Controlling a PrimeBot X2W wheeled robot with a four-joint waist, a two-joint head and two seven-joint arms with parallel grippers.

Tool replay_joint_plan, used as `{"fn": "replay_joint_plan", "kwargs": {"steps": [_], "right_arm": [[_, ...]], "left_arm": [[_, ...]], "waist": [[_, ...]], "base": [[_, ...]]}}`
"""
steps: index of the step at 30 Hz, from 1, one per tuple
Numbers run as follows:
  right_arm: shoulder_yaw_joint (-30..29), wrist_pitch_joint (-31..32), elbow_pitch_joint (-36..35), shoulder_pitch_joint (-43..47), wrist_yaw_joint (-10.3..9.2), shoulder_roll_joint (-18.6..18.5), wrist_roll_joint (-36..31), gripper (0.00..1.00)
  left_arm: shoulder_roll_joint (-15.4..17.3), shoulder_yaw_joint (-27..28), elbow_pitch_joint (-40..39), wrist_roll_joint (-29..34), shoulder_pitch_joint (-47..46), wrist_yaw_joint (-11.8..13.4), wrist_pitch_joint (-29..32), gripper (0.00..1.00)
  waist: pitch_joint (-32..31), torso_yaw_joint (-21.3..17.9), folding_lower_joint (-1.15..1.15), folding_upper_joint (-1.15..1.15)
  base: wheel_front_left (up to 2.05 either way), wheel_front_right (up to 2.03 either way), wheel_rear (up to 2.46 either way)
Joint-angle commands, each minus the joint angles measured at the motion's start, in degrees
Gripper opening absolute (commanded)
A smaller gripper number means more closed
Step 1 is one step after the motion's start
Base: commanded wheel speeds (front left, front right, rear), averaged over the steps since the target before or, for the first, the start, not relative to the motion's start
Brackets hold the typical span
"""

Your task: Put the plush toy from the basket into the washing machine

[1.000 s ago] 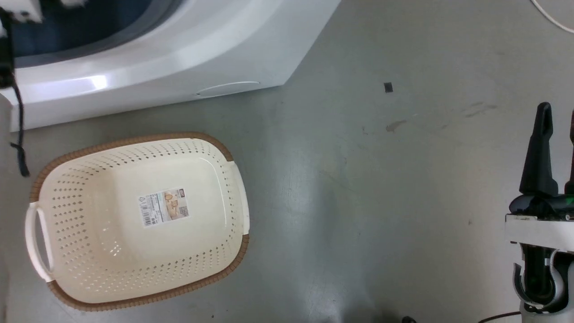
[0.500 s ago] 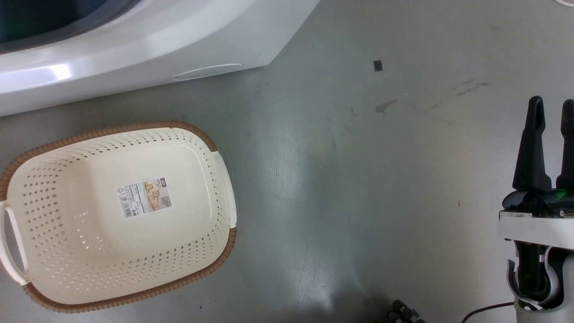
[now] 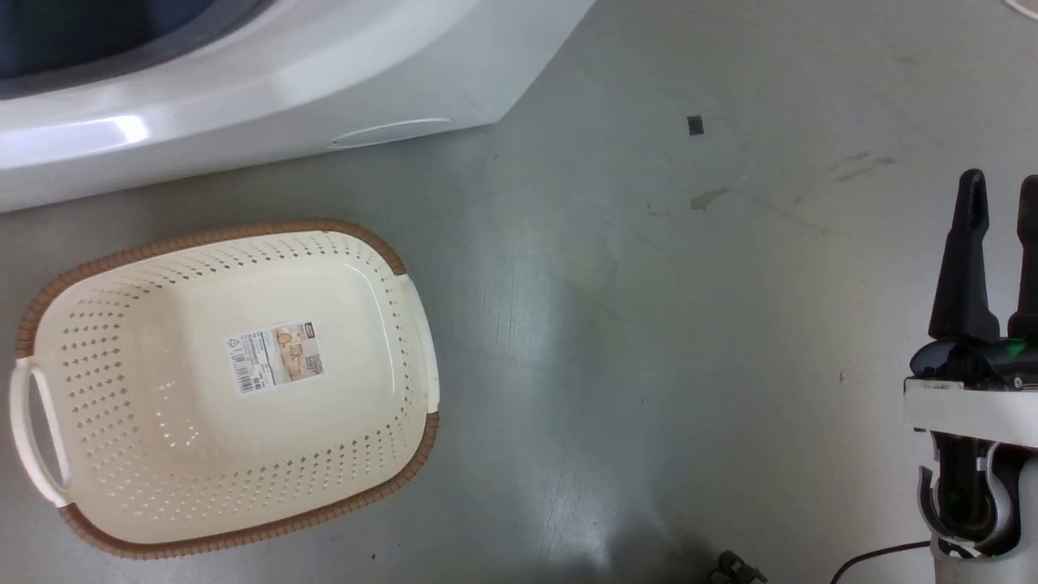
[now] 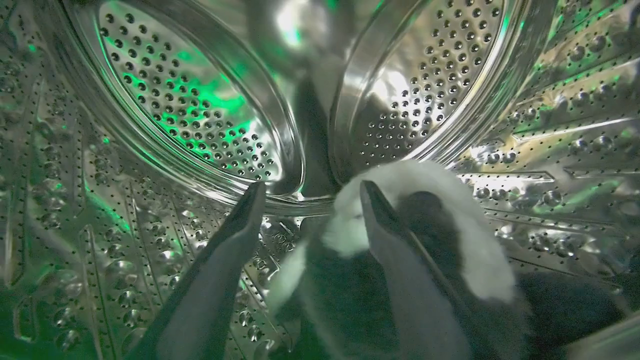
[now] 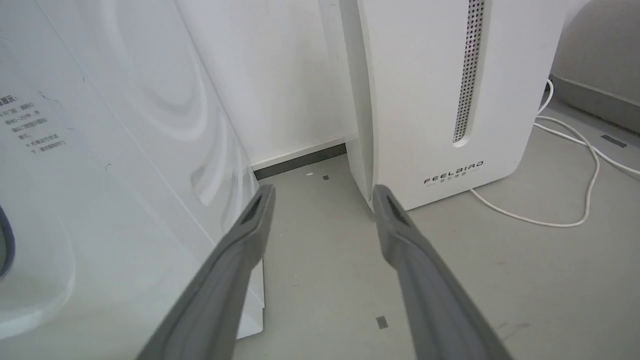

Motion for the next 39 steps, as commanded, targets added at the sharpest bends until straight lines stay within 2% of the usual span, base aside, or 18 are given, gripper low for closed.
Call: {"fn": "replay_joint_plan", "kwargs": {"steps": [1,12,24,39], "right_arm": [[0.01,-0.26,0.09,-0.78,-0.04,-0.06,-0.51,1.00],[0.43,-0.26,0.79,0.49,-0.04,-0.06,-1.56,1.00],[0.55,-0.26,1.15,3.05,-0.04,-0.06,-3.43,1.00],[1.59,-0.26,1.60,7.59,-0.04,-0.06,-5.39,1.00]], "left_arm": [[-0.35,0.11,0.33,-0.50,0.33,-0.08,-0.30,1.00],[-2.86,2.24,-1.14,-3.71,9.03,-1.11,-0.30,1.00],[-6.03,5.20,-8.43,-4.45,21.38,-2.00,-0.30,1.00],[-11.21,10.01,-20.78,-2.09,38.88,-1.98,-0.30,1.00]], "waist": [[-0.56,0.31,0.00,0.00],[-6.57,2.10,0.00,0.00],[-13.73,4.61,0.00,0.00],[-24.06,8.19,0.00,0.00]], "base": [[0.00,0.00,0.00],[0.00,0.00,0.00],[0.00,0.00,0.00],[0.00,0.00,0.00]]}}
